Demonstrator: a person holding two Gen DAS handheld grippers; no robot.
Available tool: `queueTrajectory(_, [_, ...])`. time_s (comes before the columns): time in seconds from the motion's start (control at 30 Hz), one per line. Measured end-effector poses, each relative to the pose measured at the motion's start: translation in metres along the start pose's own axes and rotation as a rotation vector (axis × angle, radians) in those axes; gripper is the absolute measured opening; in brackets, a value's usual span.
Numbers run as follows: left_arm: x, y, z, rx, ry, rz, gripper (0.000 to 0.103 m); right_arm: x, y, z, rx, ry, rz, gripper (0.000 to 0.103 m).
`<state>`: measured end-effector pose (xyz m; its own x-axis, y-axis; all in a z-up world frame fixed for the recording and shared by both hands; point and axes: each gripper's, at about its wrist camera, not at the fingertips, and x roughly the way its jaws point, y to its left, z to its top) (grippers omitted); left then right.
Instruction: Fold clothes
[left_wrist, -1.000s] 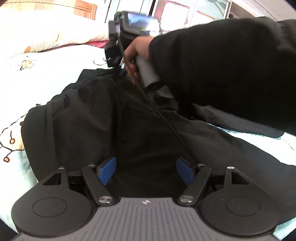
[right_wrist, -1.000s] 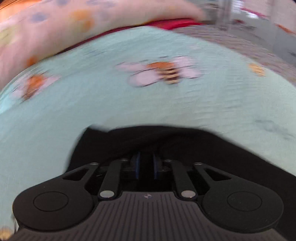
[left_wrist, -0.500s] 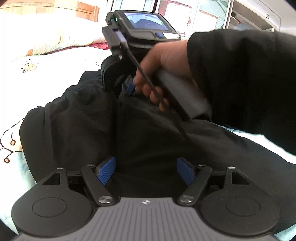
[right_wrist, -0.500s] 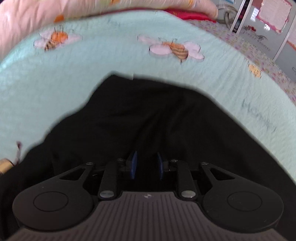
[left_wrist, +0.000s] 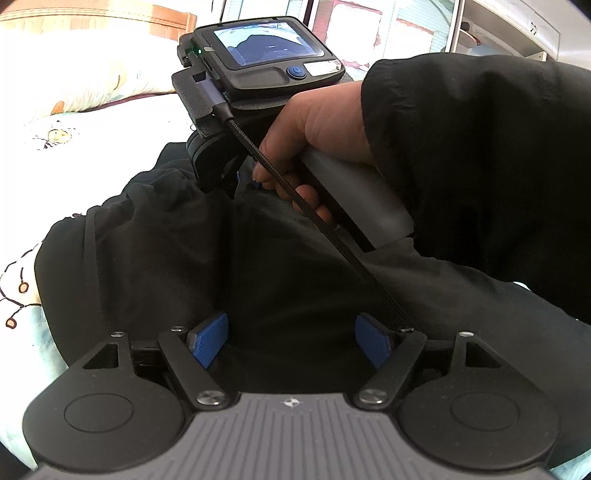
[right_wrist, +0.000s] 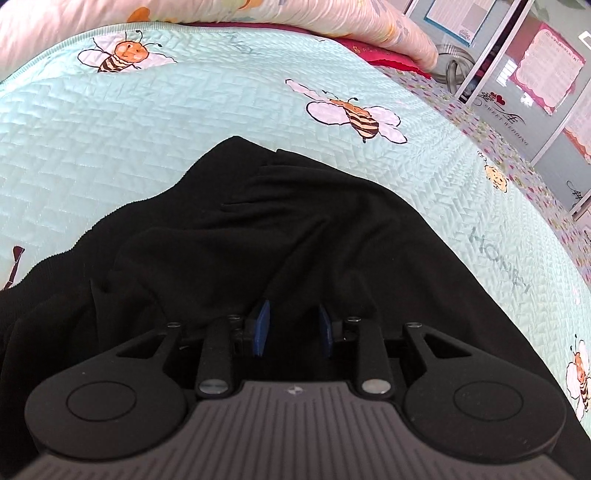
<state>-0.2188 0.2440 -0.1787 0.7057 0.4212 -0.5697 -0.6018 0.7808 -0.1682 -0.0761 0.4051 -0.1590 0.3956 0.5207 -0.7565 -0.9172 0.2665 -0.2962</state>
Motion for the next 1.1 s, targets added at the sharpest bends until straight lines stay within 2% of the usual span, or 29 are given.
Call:
queueTrajectory(0.87, [-0.01,-0.011,-0.005,0.014,-0.002,0.01,0.081,-0.001,0.0,-0.003,-0.005,-0.015,0.0,0.03])
queueTrajectory(1.0, [-0.013,-0.013,-0.006,0.017,-0.003,0.011,0.082,-0.002,-0.006,-0.004,0.034,-0.027,0.016,0.033])
queueTrajectory(1.1, [-0.015,-0.014,-0.007,0.022,-0.002,0.009,0.082,-0.014,-0.025,-0.008,0.111,-0.064,0.026,0.035])
